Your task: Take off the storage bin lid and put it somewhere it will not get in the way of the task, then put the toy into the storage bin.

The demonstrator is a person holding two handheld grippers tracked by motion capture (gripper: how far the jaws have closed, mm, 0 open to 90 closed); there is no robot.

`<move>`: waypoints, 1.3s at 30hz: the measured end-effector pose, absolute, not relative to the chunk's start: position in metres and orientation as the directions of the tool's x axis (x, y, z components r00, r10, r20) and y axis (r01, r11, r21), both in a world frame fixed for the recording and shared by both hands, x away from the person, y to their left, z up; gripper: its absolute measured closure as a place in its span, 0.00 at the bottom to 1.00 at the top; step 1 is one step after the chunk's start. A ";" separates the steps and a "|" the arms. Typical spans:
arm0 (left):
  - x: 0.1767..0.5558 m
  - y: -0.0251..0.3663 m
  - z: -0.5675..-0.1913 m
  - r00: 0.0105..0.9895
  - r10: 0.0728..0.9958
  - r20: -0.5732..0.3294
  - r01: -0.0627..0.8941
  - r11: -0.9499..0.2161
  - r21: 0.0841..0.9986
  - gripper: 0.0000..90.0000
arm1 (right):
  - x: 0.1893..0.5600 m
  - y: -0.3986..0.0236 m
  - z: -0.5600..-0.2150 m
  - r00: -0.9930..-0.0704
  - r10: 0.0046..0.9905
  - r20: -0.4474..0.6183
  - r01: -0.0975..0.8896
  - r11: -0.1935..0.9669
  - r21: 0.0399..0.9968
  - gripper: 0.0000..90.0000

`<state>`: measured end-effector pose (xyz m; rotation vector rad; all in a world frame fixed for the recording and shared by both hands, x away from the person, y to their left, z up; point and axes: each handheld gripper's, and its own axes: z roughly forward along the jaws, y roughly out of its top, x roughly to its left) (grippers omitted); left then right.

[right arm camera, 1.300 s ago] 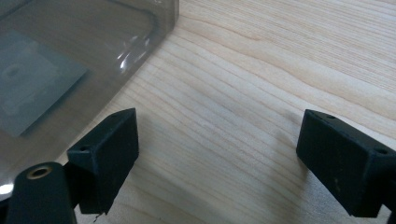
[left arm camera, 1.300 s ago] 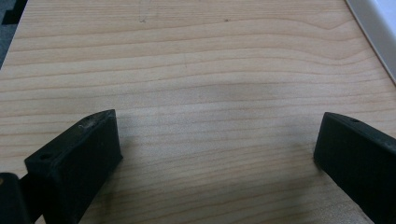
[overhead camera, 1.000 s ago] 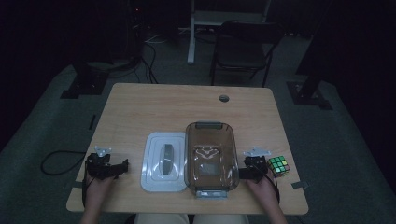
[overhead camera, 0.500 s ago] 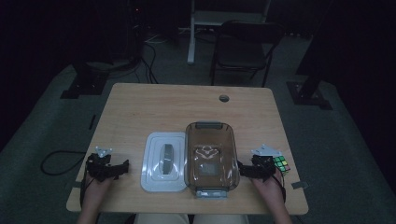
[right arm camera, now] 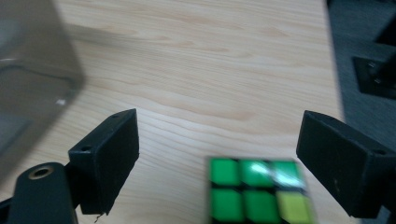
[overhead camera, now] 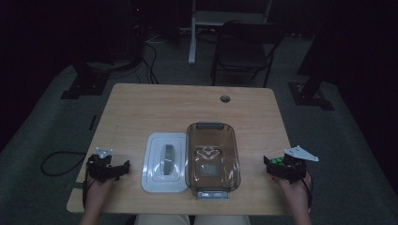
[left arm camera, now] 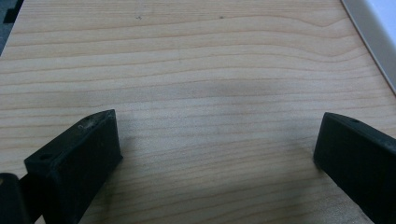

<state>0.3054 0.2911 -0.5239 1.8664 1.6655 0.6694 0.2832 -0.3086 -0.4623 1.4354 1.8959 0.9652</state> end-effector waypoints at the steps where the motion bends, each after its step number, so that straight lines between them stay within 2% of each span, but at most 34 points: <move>1: 0.305 0.291 -0.524 0.111 0.994 0.009 0.723 -0.087 0.685 0.01 | 0.281 -0.314 -0.463 -0.250 0.968 -0.007 0.556 0.149 0.818 0.15; 11: 0.305 0.291 -0.524 0.109 0.994 0.008 0.723 -0.085 0.685 0.01 | 0.265 -0.336 -0.485 -0.211 0.977 0.030 0.602 0.106 0.791 0.15; 20: 0.305 0.291 -0.524 0.109 0.994 0.009 0.724 -0.086 0.685 0.01 | 0.263 -0.340 -0.512 -0.210 0.971 0.116 0.657 0.052 0.752 0.16; 26: 0.305 0.291 -0.524 0.109 0.994 0.009 0.723 -0.085 0.685 0.01 | 0.265 -0.337 -0.519 -0.221 0.970 0.104 0.671 0.074 0.738 0.17; 33: 0.305 0.291 -0.524 0.109 0.994 0.008 0.723 -0.085 0.685 0.01 | 0.267 -0.335 -0.520 -0.216 0.972 0.091 0.678 0.082 0.730 0.25; 36: 0.305 0.291 -0.524 0.110 0.994 0.008 0.724 -0.086 0.685 0.01 | 0.268 -0.335 -0.520 -0.209 0.974 0.092 0.689 0.080 0.721 0.34; 39: 0.305 0.291 -0.524 0.110 0.994 0.009 0.723 -0.086 0.685 0.01 | 0.269 -0.335 -0.520 -0.212 0.973 0.094 0.695 0.082 0.715 0.36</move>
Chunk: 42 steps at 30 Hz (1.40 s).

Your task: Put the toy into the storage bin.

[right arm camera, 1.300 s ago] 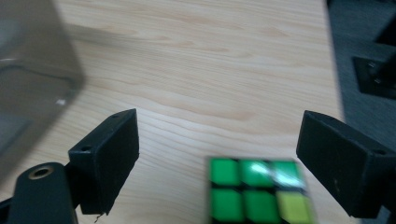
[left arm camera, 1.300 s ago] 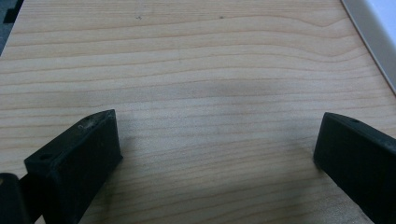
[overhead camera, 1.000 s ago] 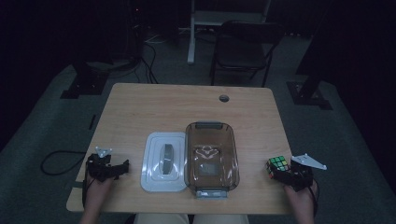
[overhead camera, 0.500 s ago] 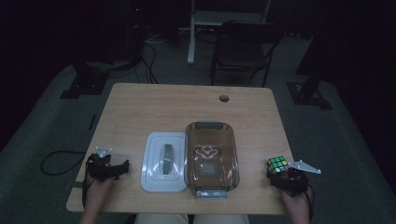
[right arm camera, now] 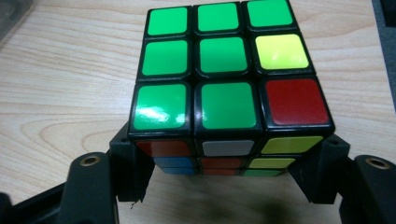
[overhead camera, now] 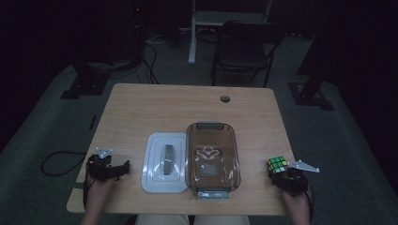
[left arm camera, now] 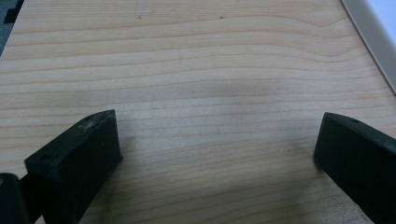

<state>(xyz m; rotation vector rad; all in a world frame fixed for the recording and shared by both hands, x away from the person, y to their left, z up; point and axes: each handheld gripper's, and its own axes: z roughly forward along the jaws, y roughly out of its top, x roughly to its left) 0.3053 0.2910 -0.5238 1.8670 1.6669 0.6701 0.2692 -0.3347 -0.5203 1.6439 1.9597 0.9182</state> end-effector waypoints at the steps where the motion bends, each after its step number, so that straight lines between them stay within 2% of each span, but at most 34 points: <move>1: 0.305 0.291 -0.524 0.110 0.994 0.009 0.724 -0.086 0.685 0.01 | 0.269 -0.334 -0.520 -0.211 0.974 0.084 0.689 0.087 0.719 0.37; 7: 0.305 0.291 -0.524 0.110 0.994 0.009 0.724 -0.087 0.685 0.01 | 0.269 -0.333 -0.515 -0.225 0.971 0.080 0.677 0.097 0.729 0.38; 19: 0.305 0.291 -0.524 0.110 0.994 0.009 0.723 -0.086 0.685 0.01 | 0.265 -0.331 -0.479 -0.293 0.954 0.070 0.610 0.130 0.782 0.38; 31: 0.305 0.290 -0.524 0.128 0.992 0.010 0.721 -0.100 0.686 0.01 | 0.262 -0.318 -0.436 -0.402 0.915 0.042 0.521 0.191 0.832 0.38; 42: 0.305 0.290 -0.524 0.128 0.992 0.010 0.721 -0.100 0.686 0.01 | 0.259 -0.288 -0.391 -0.556 0.831 0.012 0.416 0.266 0.870 0.38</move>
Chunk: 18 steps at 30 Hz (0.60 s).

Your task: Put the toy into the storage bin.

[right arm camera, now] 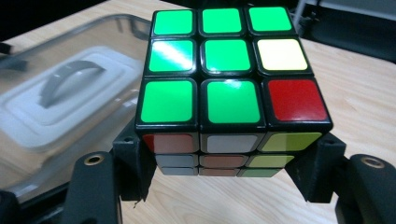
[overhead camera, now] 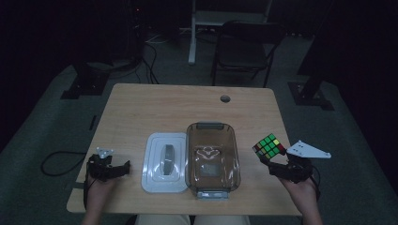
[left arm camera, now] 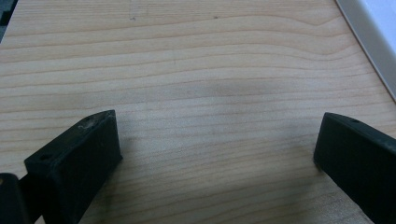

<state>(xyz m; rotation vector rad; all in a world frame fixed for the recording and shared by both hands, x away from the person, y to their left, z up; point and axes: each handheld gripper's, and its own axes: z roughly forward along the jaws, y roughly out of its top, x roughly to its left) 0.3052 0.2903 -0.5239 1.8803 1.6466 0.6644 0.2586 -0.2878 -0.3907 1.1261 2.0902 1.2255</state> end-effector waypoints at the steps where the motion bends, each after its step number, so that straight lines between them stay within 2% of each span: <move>1: 0.305 0.290 -0.524 0.128 0.992 0.010 0.721 -0.100 0.686 0.01 | 0.259 -0.285 -0.388 -0.568 0.823 0.008 0.410 0.275 0.870 0.38; 18: 0.305 0.290 -0.524 0.129 0.992 0.010 0.721 -0.101 0.685 0.01 | 0.268 -0.237 -0.366 -0.754 0.656 -0.029 0.323 0.409 0.853 0.38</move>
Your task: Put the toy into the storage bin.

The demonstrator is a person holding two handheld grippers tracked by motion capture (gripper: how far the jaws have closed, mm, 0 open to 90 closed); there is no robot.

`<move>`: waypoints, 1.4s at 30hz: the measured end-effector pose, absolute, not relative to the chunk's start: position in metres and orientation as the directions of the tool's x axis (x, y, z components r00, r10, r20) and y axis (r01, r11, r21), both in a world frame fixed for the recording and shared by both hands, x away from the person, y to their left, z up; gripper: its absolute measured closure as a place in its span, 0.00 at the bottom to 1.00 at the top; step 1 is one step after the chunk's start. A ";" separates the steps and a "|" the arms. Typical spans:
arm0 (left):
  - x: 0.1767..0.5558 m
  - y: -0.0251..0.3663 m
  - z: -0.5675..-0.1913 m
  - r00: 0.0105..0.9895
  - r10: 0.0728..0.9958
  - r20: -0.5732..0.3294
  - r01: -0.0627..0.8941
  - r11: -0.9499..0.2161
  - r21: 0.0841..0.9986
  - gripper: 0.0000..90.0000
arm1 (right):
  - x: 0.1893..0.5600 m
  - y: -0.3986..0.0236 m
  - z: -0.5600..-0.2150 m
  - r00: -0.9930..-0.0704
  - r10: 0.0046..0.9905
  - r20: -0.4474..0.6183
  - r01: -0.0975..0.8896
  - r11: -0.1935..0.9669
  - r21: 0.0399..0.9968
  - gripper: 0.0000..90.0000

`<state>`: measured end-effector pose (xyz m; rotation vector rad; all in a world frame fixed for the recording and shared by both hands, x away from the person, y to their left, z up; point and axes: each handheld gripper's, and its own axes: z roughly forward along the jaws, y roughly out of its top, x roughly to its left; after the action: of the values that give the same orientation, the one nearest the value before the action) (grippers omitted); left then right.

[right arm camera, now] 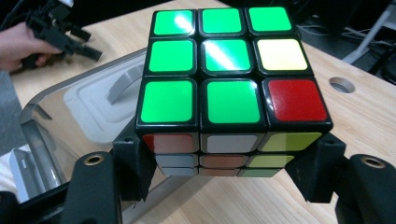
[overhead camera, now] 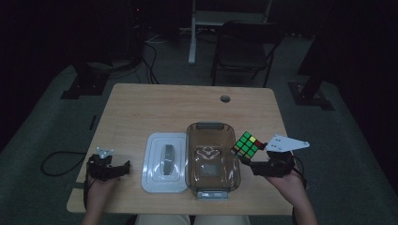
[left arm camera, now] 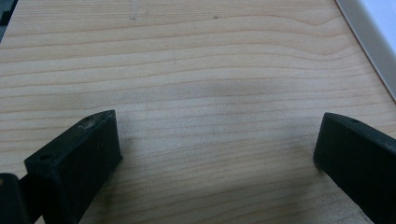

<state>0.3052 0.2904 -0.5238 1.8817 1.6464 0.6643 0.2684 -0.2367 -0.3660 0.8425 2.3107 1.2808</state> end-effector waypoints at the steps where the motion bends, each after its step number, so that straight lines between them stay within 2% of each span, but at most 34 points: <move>1: 0.305 0.290 -0.524 0.129 0.992 0.010 0.721 -0.101 0.685 0.01 | 0.268 -0.237 -0.366 -0.754 0.656 -0.029 0.323 0.409 0.853 0.38; 2: 0.305 0.290 -0.524 0.129 0.992 0.010 0.721 -0.101 0.685 0.01 | 0.272 -0.229 -0.366 -0.788 0.616 -0.026 0.315 0.439 0.841 0.38; 6: 0.305 0.290 -0.524 0.129 0.992 0.010 0.721 -0.101 0.685 0.01 | 0.275 -0.223 -0.366 -0.815 0.579 -0.023 0.307 0.466 0.830 0.38; 11: 0.305 0.290 -0.524 0.129 0.992 0.011 0.721 -0.101 0.686 0.01 | 0.281 -0.205 -0.369 -0.874 0.486 -0.021 0.282 0.540 0.793 0.38; 20: 0.305 0.290 -0.524 0.129 0.992 0.011 0.720 -0.101 0.686 0.01 | 0.287 -0.179 -0.381 -0.924 0.382 -0.025 0.248 0.648 0.720 0.38; 34: 0.305 0.290 -0.524 0.128 0.992 0.010 0.721 -0.100 0.686 0.01 | 0.304 -0.146 -0.402 -0.957 0.289 0.015 0.244 0.776 0.581 0.38; 39: 0.305 0.290 -0.524 0.129 0.992 0.011 0.720 -0.101 0.686 0.01 | 0.307 -0.138 -0.402 -0.964 0.268 0.001 0.227 0.813 0.536 0.38; 42: 0.305 0.290 -0.524 0.129 0.992 0.011 0.720 -0.101 0.686 0.01 | 0.309 -0.129 -0.402 -0.968 0.249 -0.041 0.202 0.863 0.462 0.38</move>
<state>0.3052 0.2904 -0.5240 1.8811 1.6455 0.6654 0.3092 -0.1286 -0.4025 0.3567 2.9358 0.7120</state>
